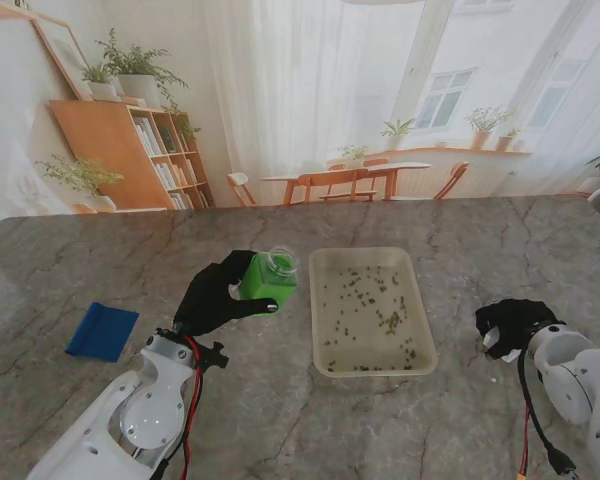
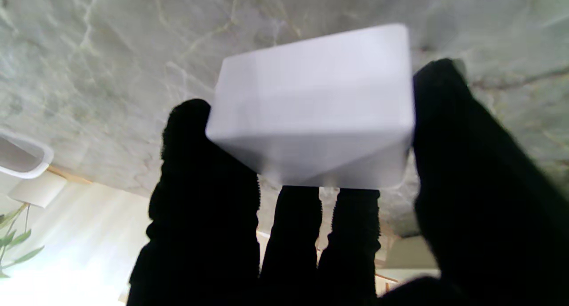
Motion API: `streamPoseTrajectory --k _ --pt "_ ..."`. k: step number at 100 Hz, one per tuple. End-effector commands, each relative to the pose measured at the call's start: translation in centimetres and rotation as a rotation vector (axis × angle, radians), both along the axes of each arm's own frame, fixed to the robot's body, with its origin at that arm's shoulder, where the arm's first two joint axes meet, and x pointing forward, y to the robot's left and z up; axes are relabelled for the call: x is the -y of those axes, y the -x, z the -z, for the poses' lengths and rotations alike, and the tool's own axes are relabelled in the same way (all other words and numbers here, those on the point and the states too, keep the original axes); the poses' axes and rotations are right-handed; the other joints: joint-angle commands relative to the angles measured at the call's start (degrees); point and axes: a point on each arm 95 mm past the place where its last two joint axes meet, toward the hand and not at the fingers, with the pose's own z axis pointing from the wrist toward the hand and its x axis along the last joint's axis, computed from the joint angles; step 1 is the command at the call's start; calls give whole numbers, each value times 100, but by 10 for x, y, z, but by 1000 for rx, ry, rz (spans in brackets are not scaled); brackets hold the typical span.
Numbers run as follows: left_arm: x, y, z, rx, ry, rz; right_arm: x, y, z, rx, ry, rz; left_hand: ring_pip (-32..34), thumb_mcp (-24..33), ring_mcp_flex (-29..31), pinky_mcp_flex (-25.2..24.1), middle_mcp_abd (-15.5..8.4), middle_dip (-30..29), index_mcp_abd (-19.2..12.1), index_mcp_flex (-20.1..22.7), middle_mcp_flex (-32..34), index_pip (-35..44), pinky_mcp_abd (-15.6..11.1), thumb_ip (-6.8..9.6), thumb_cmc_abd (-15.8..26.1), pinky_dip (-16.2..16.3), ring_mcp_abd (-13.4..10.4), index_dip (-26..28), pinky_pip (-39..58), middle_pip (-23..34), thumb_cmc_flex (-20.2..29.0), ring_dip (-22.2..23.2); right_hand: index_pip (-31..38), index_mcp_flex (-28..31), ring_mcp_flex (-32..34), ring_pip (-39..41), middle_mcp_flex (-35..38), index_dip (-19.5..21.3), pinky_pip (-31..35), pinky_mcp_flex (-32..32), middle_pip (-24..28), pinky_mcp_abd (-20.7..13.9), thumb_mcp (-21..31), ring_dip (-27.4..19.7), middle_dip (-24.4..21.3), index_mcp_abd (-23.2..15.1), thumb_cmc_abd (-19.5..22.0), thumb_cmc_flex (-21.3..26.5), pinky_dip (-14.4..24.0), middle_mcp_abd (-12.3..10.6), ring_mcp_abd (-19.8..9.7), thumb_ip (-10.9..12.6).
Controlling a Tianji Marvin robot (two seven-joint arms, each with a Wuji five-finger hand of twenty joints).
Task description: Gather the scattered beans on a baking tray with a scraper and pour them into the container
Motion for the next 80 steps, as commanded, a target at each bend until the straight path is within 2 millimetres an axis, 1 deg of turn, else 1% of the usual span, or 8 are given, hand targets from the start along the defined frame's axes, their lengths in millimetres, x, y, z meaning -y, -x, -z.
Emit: streamPoseTrajectory --k 1,25,29,32,36,49,68,80 --pt "2 0 1 -6 4 1 1 2 10 -35 -5 13 88 1060 -31 -31 -1071 315 -1261 409 542 895 44 377 903 142 -219 376 -36 812 1832 62 253 -102 100 543 249 -63 -28 168 1145 -875 1321 -68 160 114 725 1533 166 377 -1073 247" --pt "2 0 2 -15 3 1 1 3 21 -36 -2 44 91 1057 -26 -29 -1071 316 -1264 412 550 895 51 378 903 145 -211 379 -31 815 1834 63 -209 -600 -546 804 -543 -20 -382 -198 1232 -490 1271 -270 10 917 898 1354 -54 796 -752 338" --pt "2 -1 2 -16 3 2 1 3 22 -39 -2 46 91 1058 -26 -32 -1077 314 -1267 413 543 895 40 378 910 144 -214 380 -33 811 1834 63 -665 -724 -881 1056 -934 183 -455 -453 1378 -132 1274 -372 -264 1173 1107 1128 32 880 -583 531" --pt "3 -1 2 -17 3 2 1 4 23 -45 0 44 90 1055 -28 -33 -1075 316 -1265 411 548 893 44 377 904 144 -213 380 -33 815 1834 63 -1097 -810 -1123 1167 -1189 431 -492 -638 1386 85 1313 -404 -461 1348 1295 885 171 933 -506 857" --pt "3 -1 2 -18 3 3 1 5 23 -53 7 40 91 1063 -27 -30 -1082 316 -1272 411 546 894 44 381 925 144 -214 381 -32 814 1839 63 -1620 -1012 -1420 1164 -1478 409 -453 -962 1256 373 1265 -465 -690 1590 1412 574 292 1061 -340 1084" --pt "3 -1 3 -21 2 4 0 6 25 -79 2 50 92 1059 -27 -32 -1087 317 -1266 413 546 892 46 380 916 145 -210 381 -32 814 1843 64 -3022 -1345 -2293 762 -2194 466 148 -2407 608 972 1020 -592 -935 2017 1496 55 457 1472 237 1147" --pt "3 -2 3 -22 1 3 -2 8 25 -111 -13 53 97 1048 -24 -31 -1073 318 -1263 413 549 889 46 377 904 146 -216 383 -29 816 1836 66 -4151 -1684 -3288 -48 -2903 742 15 -3749 -379 1370 449 -756 -1145 2141 1840 -768 214 1873 853 1196" --pt "3 -2 3 -24 0 2 -3 8 20 -125 -33 51 97 1051 -31 -35 -1067 321 -1254 415 548 889 49 378 910 147 -201 385 -31 818 1844 67 -4602 -1904 -3709 -503 -3138 724 -293 -4211 -875 1468 -74 -853 -1299 2235 2208 -1113 114 2071 1107 1217"
